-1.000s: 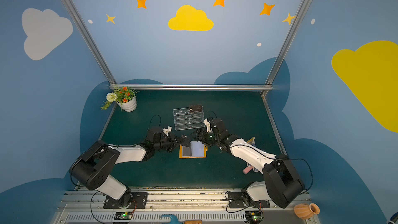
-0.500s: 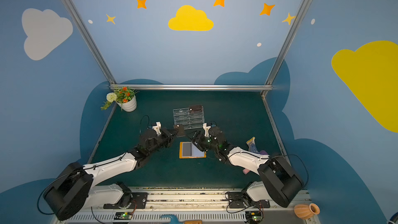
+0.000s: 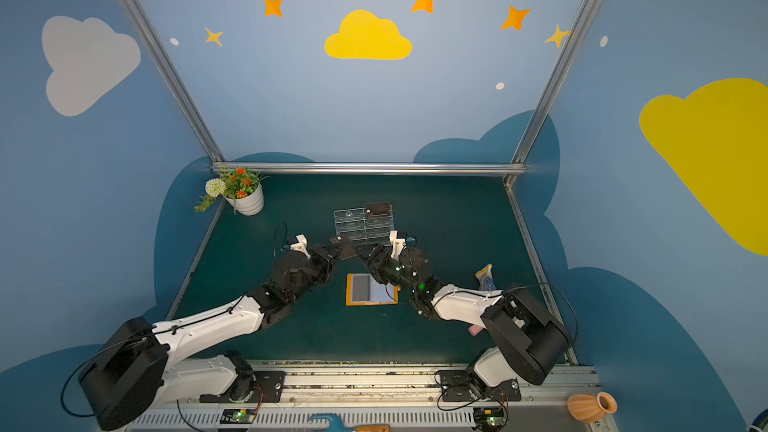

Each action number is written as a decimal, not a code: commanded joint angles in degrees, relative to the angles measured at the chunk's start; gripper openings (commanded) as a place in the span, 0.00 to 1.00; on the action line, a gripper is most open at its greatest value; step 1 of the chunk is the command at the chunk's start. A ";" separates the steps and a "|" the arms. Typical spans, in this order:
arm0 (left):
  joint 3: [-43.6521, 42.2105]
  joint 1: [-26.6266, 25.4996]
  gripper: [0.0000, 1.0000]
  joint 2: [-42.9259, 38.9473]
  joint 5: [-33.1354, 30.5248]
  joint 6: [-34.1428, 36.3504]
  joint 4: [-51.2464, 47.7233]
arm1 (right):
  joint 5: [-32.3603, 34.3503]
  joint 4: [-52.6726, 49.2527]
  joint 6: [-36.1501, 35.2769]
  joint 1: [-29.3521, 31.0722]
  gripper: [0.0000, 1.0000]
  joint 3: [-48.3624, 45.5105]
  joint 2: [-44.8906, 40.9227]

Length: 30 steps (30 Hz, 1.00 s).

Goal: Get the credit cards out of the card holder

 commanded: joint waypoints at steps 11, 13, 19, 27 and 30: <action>-0.74 -0.53 0.04 0.50 0.58 1.53 2.07 | -3.98 3.69 -1.65 -0.37 0.71 5.49 4.73; -1.28 -0.62 0.04 1.28 1.50 1.41 3.92 | -6.11 3.28 -2.30 -0.50 0.70 5.87 5.65; -1.27 -0.66 0.04 1.11 2.91 3.64 4.12 | -7.14 5.71 -0.41 -1.03 0.64 5.88 7.77; -2.73 -0.67 0.04 0.77 3.73 4.84 6.60 | -9.49 9.43 0.89 -2.20 0.51 8.15 10.80; -3.10 -0.86 0.04 1.02 3.89 4.78 6.65 | -10.07 10.92 1.70 -2.86 0.45 8.34 11.51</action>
